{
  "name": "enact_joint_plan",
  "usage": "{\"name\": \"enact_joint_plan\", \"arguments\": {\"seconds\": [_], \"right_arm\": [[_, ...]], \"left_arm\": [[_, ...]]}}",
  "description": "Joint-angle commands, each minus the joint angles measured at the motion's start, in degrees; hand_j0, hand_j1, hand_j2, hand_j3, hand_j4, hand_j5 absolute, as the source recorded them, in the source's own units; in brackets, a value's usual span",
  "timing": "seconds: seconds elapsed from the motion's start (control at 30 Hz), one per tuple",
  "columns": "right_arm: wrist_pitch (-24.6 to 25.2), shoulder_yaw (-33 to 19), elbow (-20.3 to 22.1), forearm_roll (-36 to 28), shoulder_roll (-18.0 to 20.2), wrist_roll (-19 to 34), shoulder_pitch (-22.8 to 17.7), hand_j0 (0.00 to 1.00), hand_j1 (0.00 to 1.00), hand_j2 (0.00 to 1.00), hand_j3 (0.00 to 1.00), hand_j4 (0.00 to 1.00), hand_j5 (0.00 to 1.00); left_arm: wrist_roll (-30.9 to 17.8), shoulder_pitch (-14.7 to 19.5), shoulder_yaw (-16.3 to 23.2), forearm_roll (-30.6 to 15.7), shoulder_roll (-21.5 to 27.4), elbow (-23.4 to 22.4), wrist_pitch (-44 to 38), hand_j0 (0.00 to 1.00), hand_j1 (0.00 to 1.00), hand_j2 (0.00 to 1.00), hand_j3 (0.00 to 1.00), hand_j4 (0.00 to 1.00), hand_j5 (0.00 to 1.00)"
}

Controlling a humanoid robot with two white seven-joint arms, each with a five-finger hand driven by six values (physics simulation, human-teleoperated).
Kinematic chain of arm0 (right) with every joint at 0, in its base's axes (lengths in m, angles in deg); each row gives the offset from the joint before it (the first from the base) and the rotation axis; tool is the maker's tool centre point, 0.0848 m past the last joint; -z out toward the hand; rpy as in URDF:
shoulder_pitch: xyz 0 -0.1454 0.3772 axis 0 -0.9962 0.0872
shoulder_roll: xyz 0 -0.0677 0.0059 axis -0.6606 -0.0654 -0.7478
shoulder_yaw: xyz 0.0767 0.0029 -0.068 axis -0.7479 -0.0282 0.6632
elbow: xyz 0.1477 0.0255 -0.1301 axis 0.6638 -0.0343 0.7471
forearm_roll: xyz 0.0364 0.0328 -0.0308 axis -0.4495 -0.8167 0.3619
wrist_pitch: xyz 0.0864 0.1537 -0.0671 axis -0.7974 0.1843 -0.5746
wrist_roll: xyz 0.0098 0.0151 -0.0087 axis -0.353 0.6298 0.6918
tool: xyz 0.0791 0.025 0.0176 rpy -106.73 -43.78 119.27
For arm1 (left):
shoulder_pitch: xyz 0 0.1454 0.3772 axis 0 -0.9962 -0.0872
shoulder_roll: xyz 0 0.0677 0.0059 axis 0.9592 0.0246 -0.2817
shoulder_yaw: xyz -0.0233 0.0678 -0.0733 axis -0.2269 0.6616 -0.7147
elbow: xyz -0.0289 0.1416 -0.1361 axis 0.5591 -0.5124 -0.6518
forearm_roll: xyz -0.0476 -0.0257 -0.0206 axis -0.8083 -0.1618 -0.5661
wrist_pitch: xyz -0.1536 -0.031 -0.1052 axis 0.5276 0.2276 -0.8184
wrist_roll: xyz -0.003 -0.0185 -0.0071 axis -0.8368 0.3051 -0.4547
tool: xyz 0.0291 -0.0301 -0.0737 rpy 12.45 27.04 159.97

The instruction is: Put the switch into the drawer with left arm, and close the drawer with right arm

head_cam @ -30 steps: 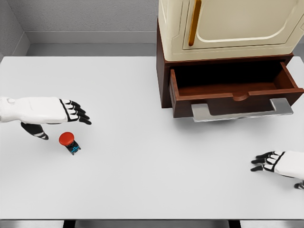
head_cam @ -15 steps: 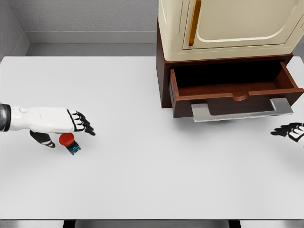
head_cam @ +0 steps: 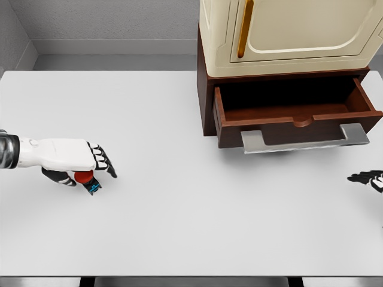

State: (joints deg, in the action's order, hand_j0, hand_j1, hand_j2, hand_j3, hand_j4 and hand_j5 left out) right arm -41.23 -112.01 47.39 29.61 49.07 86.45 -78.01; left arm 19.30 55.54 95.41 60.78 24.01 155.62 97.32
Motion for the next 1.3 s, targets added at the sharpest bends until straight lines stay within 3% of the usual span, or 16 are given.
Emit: {"name": "enact_joint_plan", "arguments": {"seconds": [0.0, 0.27, 0.33, 0.37, 0.43, 0.53, 0.63, 0.83, 0.9, 1.1, 1.27], "right_arm": [[0.18, -0.40, 0.15, -2.35, -0.91, -4.25, 0.00, 1.00, 1.00, 1.00, 1.00, 1.00, 1.00], [0.18, 0.04, 0.24, -2.44, -3.45, -5.31, 0.00, 1.00, 1.00, 1.00, 1.00, 1.00, 1.00], [0.18, 0.04, 0.24, -2.35, -3.37, -4.78, 0.09, 0.83, 0.83, 0.83, 0.83, 0.83, 0.83], [0.18, 0.13, 0.24, -2.35, -3.02, -4.34, 0.18, 0.63, 0.63, 0.63, 0.63, 0.63, 0.63], [0.18, 0.31, 0.24, -2.35, -2.93, -3.64, 0.97, 0.53, 0.53, 0.53, 0.53, 0.53, 0.53], [0.18, 3.64, 0.24, -2.18, -2.66, -1.44, 4.22, 0.52, 0.52, 0.52, 0.52, 0.52, 0.52], [0.18, 4.08, 0.24, -2.18, -2.05, -1.26, 4.83, 0.52, 0.52, 0.52, 0.52, 0.52, 0.52], [0.18, 3.56, 0.24, -2.18, -7.76, 1.99, 6.42, 0.51, 0.51, 0.51, 0.51, 0.51, 0.51], [0.18, 3.38, 0.24, -2.26, -8.02, 1.99, 6.42, 0.51, 0.51, 0.51, 0.51, 0.51, 0.51], [0.18, 2.86, 0.24, -3.67, -8.29, 1.90, 7.29, 0.53, 0.53, 0.53, 0.53, 0.53, 0.53], [0.18, -3.82, 0.24, -7.36, -7.59, 2.25, 6.42, 0.54, 0.54, 0.54, 0.54, 0.54, 0.54]], "left_arm": [[0.01, 0.00, 0.05, -0.25, 0.08, 0.02, -0.13, 0.75, 0.75, 0.75, 0.75, 0.75, 0.75], [0.01, -0.62, 0.05, -0.25, 0.17, 0.28, -0.13, 0.65, 0.65, 0.65, 0.65, 0.65, 0.65], [0.01, -0.62, 0.05, -0.34, 0.17, 0.28, -0.13, 0.63, 0.63, 0.63, 0.63, 0.63, 0.63], [0.01, -0.62, 0.05, -0.34, 0.17, 0.28, -0.13, 0.60, 0.60, 0.60, 0.60, 0.60, 0.60], [0.01, -0.62, 0.05, -0.25, 0.17, 0.28, -0.13, 0.55, 0.55, 0.55, 0.55, 0.55, 0.55], [0.01, -0.62, 0.05, -0.25, 0.08, 0.37, -0.13, 0.52, 0.52, 0.52, 0.52, 0.52, 0.52], [0.01, -0.62, -0.04, -0.25, 0.08, 0.37, -0.13, 0.48, 0.48, 0.48, 0.48, 0.48, 0.48], [0.01, -0.26, -0.22, -0.43, 0.08, 0.46, -0.13, 0.46, 0.46, 0.46, 0.46, 0.46, 0.46], [0.01, 0.09, -0.31, -0.52, 0.00, 0.46, -0.13, 0.46, 0.46, 0.46, 0.46, 0.46, 0.46], [0.01, 3.95, -0.48, -0.69, -3.43, 0.72, -0.13, 0.46, 0.46, 0.46, 0.46, 0.46, 0.46], [0.01, 7.03, -0.48, -0.69, -6.42, 0.72, -0.13, 0.46, 0.46, 0.46, 0.46, 0.46, 0.46]]}}
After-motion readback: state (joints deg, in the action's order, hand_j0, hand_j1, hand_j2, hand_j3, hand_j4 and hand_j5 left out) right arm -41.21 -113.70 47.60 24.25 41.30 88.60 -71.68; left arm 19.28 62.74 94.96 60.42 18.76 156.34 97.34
